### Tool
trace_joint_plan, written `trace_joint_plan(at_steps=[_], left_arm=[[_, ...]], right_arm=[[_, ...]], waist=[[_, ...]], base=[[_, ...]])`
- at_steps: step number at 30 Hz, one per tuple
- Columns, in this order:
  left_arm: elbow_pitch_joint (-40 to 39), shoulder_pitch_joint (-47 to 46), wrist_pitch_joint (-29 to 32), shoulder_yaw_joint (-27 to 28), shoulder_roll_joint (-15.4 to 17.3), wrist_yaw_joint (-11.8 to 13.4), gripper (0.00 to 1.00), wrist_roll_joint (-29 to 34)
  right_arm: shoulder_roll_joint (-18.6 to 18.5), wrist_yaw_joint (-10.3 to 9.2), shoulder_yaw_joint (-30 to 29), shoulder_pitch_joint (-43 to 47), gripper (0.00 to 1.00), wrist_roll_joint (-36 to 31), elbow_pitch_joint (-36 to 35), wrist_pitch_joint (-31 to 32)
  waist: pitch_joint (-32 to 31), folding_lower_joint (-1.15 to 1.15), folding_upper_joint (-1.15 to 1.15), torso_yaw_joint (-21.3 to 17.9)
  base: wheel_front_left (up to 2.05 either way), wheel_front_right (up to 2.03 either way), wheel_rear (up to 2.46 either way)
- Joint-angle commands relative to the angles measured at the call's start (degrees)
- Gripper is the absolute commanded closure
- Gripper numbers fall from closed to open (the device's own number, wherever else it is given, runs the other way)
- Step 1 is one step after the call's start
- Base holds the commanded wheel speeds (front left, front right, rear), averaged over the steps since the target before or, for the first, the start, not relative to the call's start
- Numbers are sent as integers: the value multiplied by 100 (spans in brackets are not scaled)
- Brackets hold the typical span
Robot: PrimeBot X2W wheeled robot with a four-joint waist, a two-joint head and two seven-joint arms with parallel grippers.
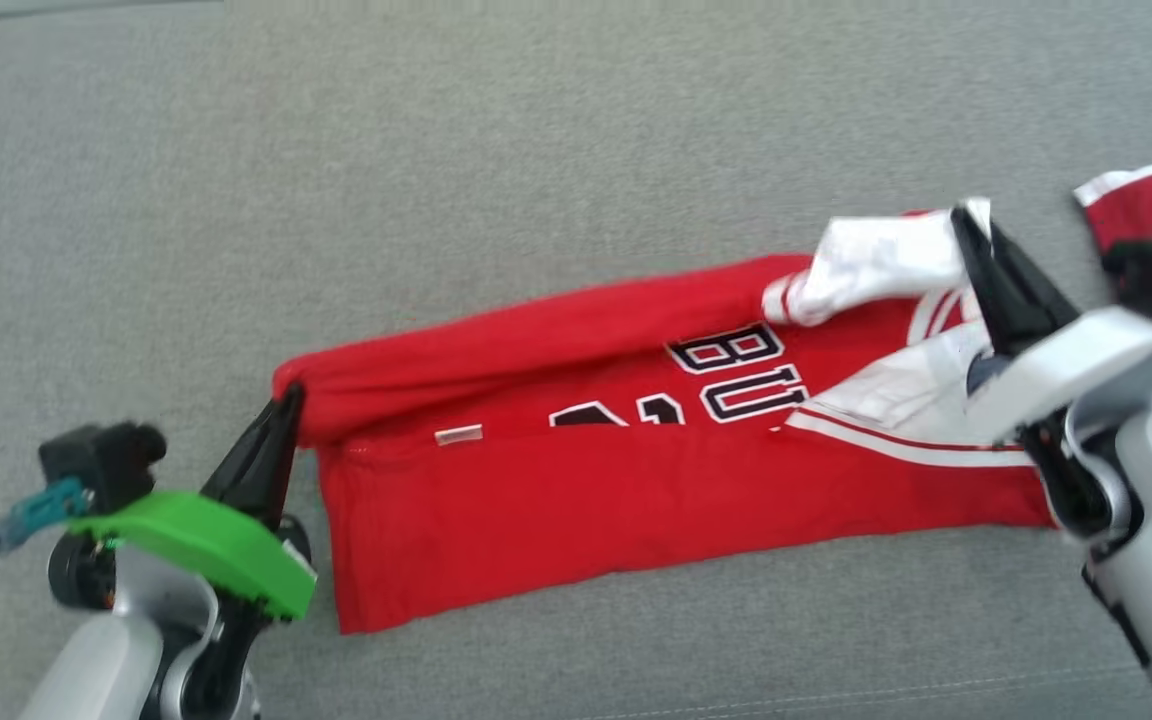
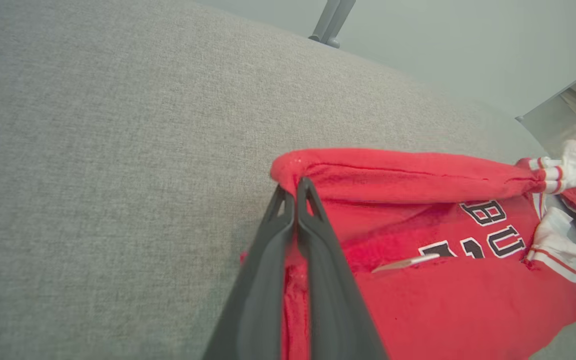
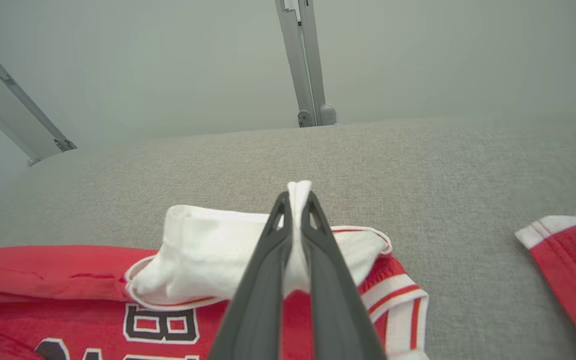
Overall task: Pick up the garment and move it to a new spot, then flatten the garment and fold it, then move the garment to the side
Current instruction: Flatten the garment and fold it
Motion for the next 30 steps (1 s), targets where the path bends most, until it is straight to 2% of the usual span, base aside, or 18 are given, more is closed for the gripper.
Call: trace_joint_plan(at_steps=[1,6,10,11,12,13,16,21,24,27,30], left_arm=[[-110,252,-70,83,75,94,100,-21],[-683,1138,-289,308,51,359,100,-290],[-815,1686,-402,372,-41,572,100,-388],[-785,1791,-433,367,-71,624,89,-393],[-745,1862,-475,367,-110,654,66,-401],[-636,1960,-540,361,-172,685,0,-414],[-568,2037,-648,349,-187,732,0,-326],[-554,2254,-1662,792,-383,1211,0,217],[-635,2284,-1854,1069,-521,1372,0,681],[-799,2224,-1886,1241,-714,1327,0,1261],[-917,2104,-1881,1367,-982,1152,0,1708]], right_arm=[[46,-2,-71,272,100,-8,-128,-50],[318,-2,-367,1172,100,-37,-637,62],[542,-2,-365,1569,100,-130,-650,344],[586,-2,-318,1628,100,-143,-571,476],[561,-2,-266,1617,53,-260,-532,528],[562,-6,-325,1541,0,-460,-350,565],[600,-3,-358,1465,0,-577,-265,596],[552,-2,-865,1349,0,-599,-421,763],[553,-2,-992,1225,0,-762,-371,971],[594,-2,-913,1045,0,-789,-180,1278],[579,-2,-807,835,0,-831,165,1501]], waist=[[-403,0,28,-412],[-507,0,28,-637],[-496,0,28,-779],[-487,0,28,-807],[-473,0,28,-820],[-457,0,28,-830],[-456,0,28,-814],[-491,0,28,-728],[-499,0,28,-652],[-477,0,28,-576],[-411,0,28,-474]], base=[[0,0,0],[0,0,0],[0,0,0],[0,0,0],[0,0,0],[0,0,0],[0,0,0],[0,0,0],[0,0,0],[0,0,0],[0,0,0]])
